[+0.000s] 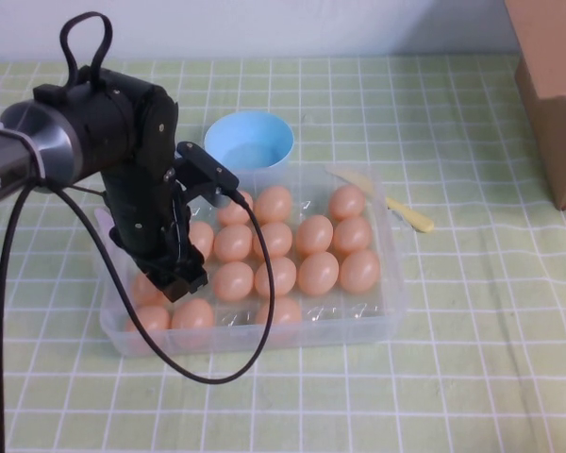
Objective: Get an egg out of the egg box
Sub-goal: Pick up the egg from the plastic box
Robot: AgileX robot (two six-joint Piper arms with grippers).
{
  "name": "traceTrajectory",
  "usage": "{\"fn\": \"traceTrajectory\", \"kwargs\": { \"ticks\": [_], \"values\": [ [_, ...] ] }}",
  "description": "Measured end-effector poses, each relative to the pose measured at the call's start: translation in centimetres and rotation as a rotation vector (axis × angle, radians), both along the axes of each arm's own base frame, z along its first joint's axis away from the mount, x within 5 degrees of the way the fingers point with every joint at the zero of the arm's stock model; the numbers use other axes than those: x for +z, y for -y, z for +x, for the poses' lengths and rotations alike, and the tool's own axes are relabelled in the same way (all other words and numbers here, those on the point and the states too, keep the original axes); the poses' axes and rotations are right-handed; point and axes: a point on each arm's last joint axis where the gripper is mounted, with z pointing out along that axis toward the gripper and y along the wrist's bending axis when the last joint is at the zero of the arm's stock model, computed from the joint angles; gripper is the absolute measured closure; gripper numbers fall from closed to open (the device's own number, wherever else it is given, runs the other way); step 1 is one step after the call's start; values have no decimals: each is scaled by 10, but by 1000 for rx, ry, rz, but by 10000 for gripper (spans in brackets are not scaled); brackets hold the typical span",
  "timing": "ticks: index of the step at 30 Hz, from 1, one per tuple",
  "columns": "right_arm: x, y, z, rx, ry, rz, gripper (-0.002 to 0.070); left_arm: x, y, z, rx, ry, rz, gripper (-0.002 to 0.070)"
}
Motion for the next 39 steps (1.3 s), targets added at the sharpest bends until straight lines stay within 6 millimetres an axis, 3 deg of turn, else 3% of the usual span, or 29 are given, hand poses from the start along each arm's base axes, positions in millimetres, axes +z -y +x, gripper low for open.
{"fn": "traceTrajectory", "kwargs": {
  "ticks": [19,39],
  "values": [
    [0,0,0,0,0,0,695,-3,-2,7,22,57,26,300],
    [0,0,0,0,0,0,695,-27,-2,15,15,18,71,297]
  ]
}}
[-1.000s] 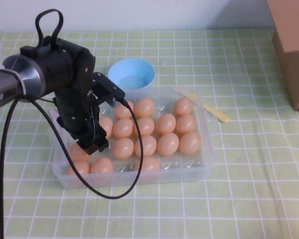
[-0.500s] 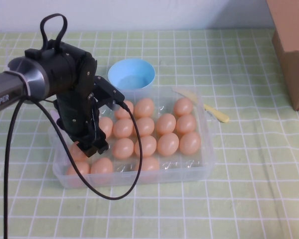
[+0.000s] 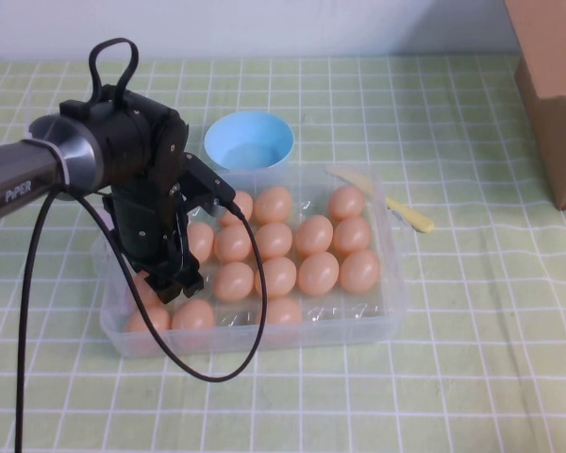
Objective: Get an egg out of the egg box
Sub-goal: Pick up the egg from the plastic box, then place the egg in the bowl
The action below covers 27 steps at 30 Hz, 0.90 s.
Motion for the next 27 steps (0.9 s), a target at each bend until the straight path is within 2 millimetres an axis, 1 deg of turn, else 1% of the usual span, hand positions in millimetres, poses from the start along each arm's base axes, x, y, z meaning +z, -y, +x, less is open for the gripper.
{"fn": "traceTrajectory", "kwargs": {
  "ticks": [4,6,9,13,16,20,22,25,27],
  "values": [
    [0,0,0,0,0,0,695,0,0,0,0,0,0,309],
    [0,0,0,0,0,0,695,0,0,0,0,0,0,332],
    [0,0,0,0,0,0,695,1,0,1,0,2,-1,335],
    [0,0,0,0,0,0,695,10,3,5,27,23,-23,335],
    [0,0,0,0,0,0,695,32,5,8,65,72,-54,335],
    [0,0,0,0,0,0,695,71,9,12,97,180,-147,335],
    [0,0,0,0,0,0,695,89,15,18,95,260,-225,335],
    [0,0,0,0,0,0,695,114,26,33,80,436,-367,335],
    [0,0,0,0,0,0,695,127,34,44,71,546,-455,335]
  ]
}}
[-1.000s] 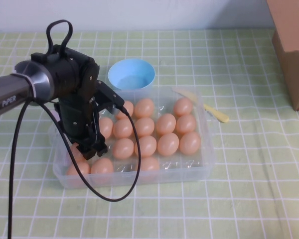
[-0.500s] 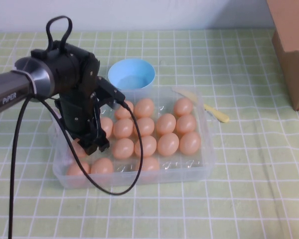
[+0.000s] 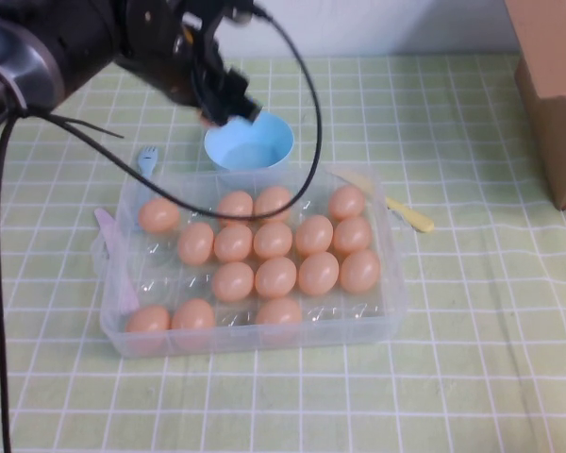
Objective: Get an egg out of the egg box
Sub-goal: Place the egg in the bowl
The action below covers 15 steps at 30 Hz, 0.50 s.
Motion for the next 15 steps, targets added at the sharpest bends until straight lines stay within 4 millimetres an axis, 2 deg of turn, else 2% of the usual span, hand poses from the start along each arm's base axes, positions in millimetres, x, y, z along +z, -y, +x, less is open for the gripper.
{"fn": "traceTrajectory", "kwargs": {
  "ticks": [2,5,11,15],
  "values": [
    [0,0,0,0,0,0,695,6,5,10,-1,73,-56,335],
    [0,0,0,0,0,0,695,1,10,26,6,119,-92,335],
    [0,0,0,0,0,0,695,-40,10,65,40,107,-92,335],
    [0,0,0,0,0,0,695,-69,13,80,45,74,-77,335]
  ]
}}
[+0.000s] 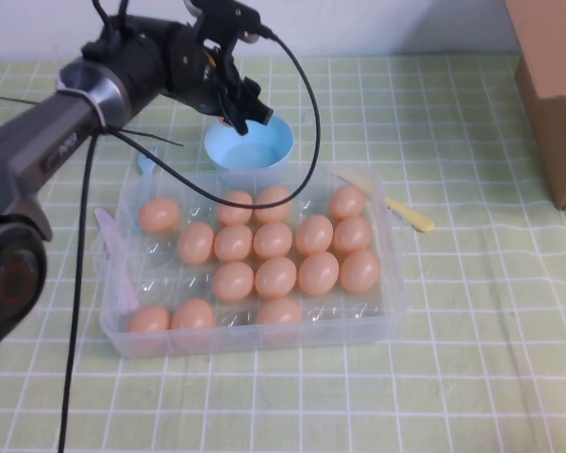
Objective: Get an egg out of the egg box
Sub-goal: Place the egg in the bowl
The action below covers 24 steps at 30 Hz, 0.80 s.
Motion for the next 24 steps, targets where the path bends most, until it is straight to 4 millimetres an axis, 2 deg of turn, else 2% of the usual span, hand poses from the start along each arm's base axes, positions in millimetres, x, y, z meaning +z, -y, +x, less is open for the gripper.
{"fn": "traceTrajectory", "kwargs": {
  "ticks": [7,17,24],
  "values": [
    [0,0,0,0,0,0,695,-33,4,10,0,-24,8,335],
    [0,0,0,0,0,0,695,-52,5,14,0,-45,16,335],
    [0,0,0,0,0,0,695,-56,5,15,-6,-46,30,335]
  ]
}}
